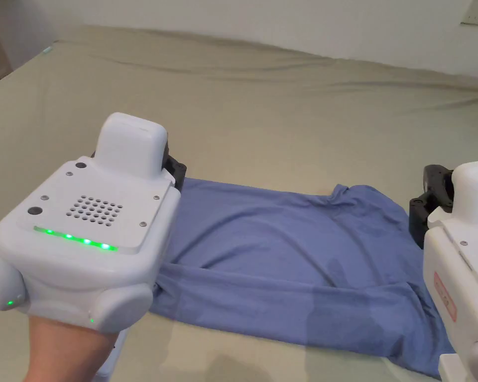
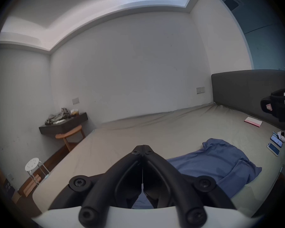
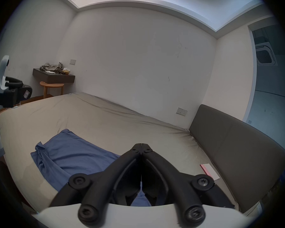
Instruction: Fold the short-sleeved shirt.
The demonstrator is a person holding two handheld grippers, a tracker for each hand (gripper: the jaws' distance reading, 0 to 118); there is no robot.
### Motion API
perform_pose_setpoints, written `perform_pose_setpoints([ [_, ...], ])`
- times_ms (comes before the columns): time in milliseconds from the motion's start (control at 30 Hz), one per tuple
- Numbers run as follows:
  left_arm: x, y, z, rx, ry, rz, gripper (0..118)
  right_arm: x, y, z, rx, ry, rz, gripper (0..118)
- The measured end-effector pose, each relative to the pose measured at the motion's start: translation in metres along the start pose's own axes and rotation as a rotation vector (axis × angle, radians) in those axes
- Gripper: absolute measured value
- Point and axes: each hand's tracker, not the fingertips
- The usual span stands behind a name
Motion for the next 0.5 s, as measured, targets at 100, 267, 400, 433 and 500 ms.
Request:
perform_pose_setpoints([
  [100, -0.003, -0.028, -0.022, -0.153, -0.025, 0.067, 0, 0.005, -0.008, -0.002, -0.024, 0.0, -0.003, 2],
  [267, 0.015, -0.129, -0.066, -0.46, -0.173, 0.489, 8, 0.017, -0.028, -0.009, -0.09, 0.001, -0.002, 2],
  [400, 0.025, -0.201, -0.093, -0.705, -0.198, 0.517, 113, 0.03, -0.044, -0.011, -0.141, -0.031, -0.01, 2],
  [433, 0.027, -0.217, -0.099, -0.744, -0.203, 0.526, 118, 0.034, -0.048, -0.011, -0.157, -0.038, -0.02, 2],
  [500, 0.03, -0.234, -0.109, -0.763, -0.16, 0.536, 116, 0.04, -0.053, -0.013, -0.178, -0.055, -0.019, 2],
])
